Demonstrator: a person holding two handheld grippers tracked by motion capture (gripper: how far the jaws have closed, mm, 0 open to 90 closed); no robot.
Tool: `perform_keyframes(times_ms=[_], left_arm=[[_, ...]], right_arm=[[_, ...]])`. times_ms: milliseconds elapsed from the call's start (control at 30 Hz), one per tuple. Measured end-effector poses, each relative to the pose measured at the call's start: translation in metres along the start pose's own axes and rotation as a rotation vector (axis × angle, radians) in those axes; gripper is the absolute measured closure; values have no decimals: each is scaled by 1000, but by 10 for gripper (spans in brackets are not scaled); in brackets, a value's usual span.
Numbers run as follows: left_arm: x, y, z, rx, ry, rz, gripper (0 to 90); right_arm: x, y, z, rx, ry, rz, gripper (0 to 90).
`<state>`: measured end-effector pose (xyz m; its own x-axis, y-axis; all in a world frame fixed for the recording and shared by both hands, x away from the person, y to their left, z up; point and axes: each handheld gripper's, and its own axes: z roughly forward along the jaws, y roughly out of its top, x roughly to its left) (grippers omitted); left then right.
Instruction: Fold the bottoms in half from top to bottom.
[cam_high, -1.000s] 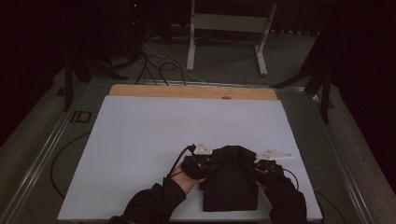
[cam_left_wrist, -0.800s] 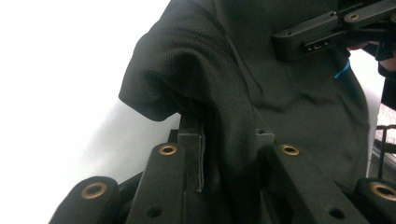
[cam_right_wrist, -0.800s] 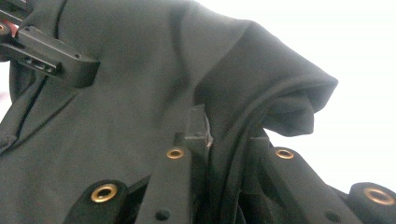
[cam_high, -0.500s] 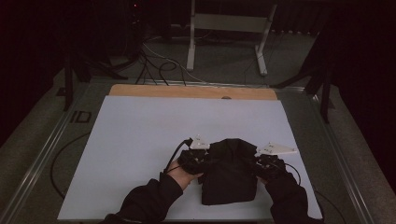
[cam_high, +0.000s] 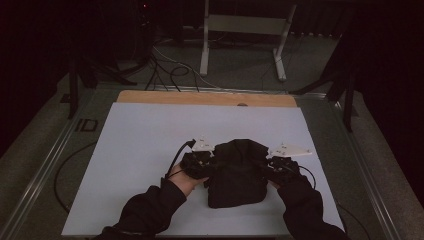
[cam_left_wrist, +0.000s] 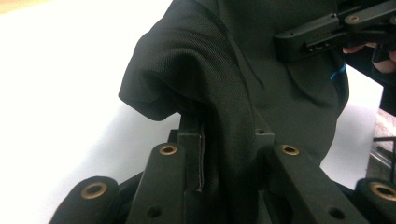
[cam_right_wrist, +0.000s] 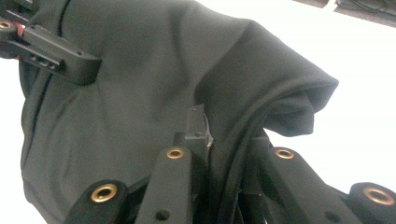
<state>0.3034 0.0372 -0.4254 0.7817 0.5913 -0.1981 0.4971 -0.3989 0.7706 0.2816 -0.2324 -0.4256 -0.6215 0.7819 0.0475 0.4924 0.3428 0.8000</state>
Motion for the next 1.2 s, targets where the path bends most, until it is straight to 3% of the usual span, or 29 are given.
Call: perform_keyframes(times_ms=[633, 1000, 1200], left_arm=[[29, -2, -37, -15, 26, 20, 748], [52, -2, -61, -24, 33, 39, 747], [67, 1, -71, -41, 25, 46, 747]], right_arm=[[20, 32, 24, -31, 43, -50, 783], [37, 52, 41, -50, 65, -78, 783], [43, 66, 47, -68, 68, -71, 783]])
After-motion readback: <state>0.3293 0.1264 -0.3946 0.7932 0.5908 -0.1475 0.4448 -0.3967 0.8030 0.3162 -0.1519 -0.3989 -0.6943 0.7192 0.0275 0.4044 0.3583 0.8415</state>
